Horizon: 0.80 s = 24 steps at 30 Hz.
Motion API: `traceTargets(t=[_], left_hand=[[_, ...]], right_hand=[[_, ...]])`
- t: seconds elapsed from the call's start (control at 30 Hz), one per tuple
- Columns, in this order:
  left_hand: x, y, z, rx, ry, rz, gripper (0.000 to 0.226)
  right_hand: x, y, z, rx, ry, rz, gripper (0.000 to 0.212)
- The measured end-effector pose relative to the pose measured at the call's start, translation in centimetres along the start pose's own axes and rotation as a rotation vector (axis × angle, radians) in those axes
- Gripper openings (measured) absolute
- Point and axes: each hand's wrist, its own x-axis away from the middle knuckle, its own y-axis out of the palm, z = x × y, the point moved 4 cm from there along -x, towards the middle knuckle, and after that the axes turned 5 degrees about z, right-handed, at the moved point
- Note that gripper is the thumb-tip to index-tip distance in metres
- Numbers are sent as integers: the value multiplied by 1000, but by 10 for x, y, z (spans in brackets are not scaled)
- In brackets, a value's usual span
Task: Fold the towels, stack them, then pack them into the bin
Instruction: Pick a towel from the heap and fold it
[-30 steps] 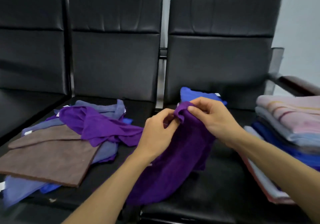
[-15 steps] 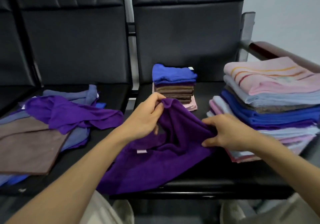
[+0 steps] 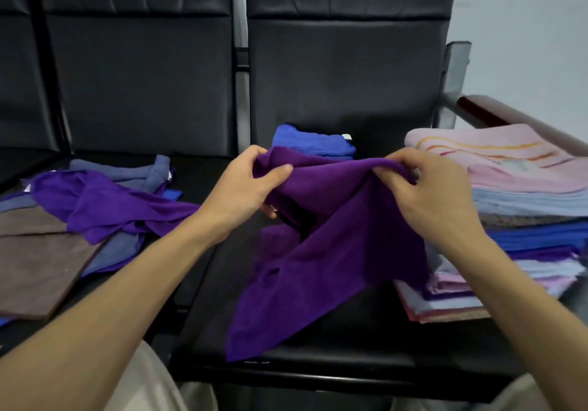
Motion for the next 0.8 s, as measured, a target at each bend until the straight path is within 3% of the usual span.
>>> traceTargets(t=[0.13, 0.37, 0.43, 0.57, 0.67, 0.8], left_hand=[[0, 0, 6, -12, 3, 53, 30], [0, -10, 18, -44, 23, 178, 30], [-1, -19, 16, -140, 68, 256, 28], [-7, -37, 5, -428, 197, 356, 33], [-16, -55, -8, -559, 160, 397, 33], [-20, -62, -26, -711, 13, 268, 34]], right_hand=[[-9, -5, 0, 124, 21, -32, 35], [-1, 3, -3, 26, 20, -135, 35], [4, 3, 2, 80, 46, -276, 34], [20, 11, 14, 262, -6, -742, 36], [21, 15, 18, 308, -84, -731, 24], [13, 21, 19, 121, 6, -646, 27]])
